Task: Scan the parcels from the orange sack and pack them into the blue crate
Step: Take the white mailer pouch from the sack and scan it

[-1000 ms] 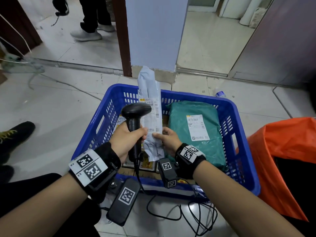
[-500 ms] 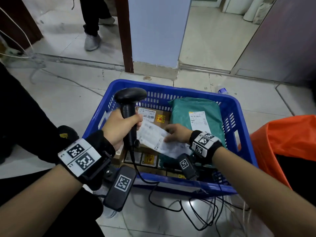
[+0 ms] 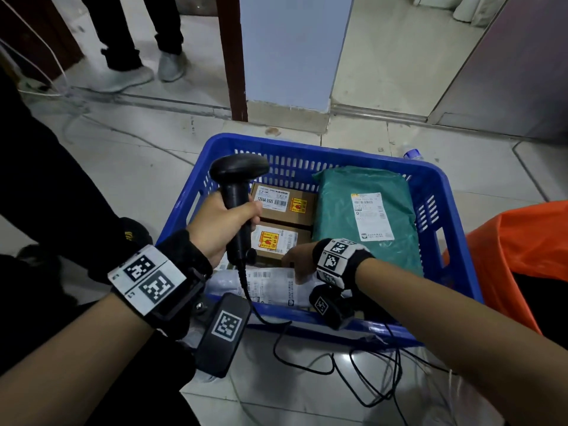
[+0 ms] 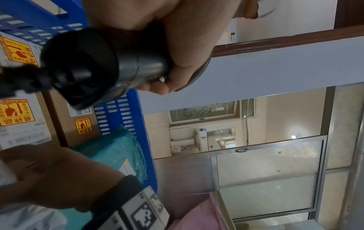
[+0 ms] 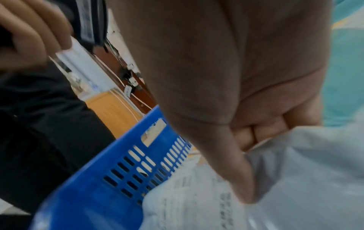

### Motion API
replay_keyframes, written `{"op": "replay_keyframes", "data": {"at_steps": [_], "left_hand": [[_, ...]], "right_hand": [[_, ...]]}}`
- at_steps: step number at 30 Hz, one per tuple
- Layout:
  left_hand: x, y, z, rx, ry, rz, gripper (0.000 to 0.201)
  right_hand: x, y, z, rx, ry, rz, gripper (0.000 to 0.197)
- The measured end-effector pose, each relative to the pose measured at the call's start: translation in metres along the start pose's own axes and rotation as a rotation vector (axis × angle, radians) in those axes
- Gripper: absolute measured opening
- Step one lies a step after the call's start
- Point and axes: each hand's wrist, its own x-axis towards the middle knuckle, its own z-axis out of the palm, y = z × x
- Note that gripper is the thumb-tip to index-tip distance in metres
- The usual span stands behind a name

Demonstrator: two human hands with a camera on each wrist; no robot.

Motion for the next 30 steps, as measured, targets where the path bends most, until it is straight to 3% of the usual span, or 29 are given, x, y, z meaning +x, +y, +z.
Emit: {"op": "replay_keyframes", "data": {"at_steps": [4, 7, 10, 11, 12, 15, 17, 21, 25, 27, 30], "left_hand": [[-0.003, 0.003, 0.004, -0.013, -0.031, 0.012, 0.007], [-0.003, 0.004, 0.005, -0.024, -0.038, 0.019, 0.008], [-0.003, 0.005, 0.005, -0.022, -0.044, 0.020, 0.010], [-0.003, 0.006, 0.005, -0.015, -0.050, 0.019, 0.011], [-0.003, 0.005, 0.005, -0.009, -0.051, 0.018, 0.011], [-0.003, 0.006, 0.005, -0.005, -0.048, 0.020, 0.012], [-0.002, 0.007, 0.007, -0.009, -0.051, 0.021, 0.012], [-0.002, 0.010, 0.012, -0.003, -0.060, 0.023, 0.012], [-0.003, 0.012, 0.016, -0.012, -0.066, 0.040, 0.013], [-0.002, 0.014, 0.019, 0.003, -0.066, 0.044, 0.013], [-0.001, 0.017, 0.023, 0.022, -0.070, 0.062, 0.009]], "right_hand": [[0.034, 0.001, 0.013, -0.141, -0.013, 0.046, 0.020], [0.065, 0.006, 0.019, -0.183, -0.005, 0.032, 0.034], [0.182, 0.059, 0.059, -0.302, -0.018, -0.017, 0.055], [0.194, 0.068, 0.062, -0.283, 0.006, -0.038, 0.064], [0.171, 0.059, 0.052, -0.247, 0.053, 0.002, 0.068], [0.038, 0.002, 0.011, -0.141, 0.066, -0.009, 0.055], [0.008, -0.006, -0.003, -0.037, 0.055, -0.037, 0.050], [-0.003, 0.003, 0.000, 0.113, -0.019, -0.025, 0.035], [-0.010, -0.002, 0.024, 0.150, -0.099, 0.008, 0.038], [-0.016, -0.001, 0.031, 0.218, -0.056, 0.050, 0.039], [-0.049, 0.010, 0.010, 0.436, 0.062, -0.012, 0.037]]}}
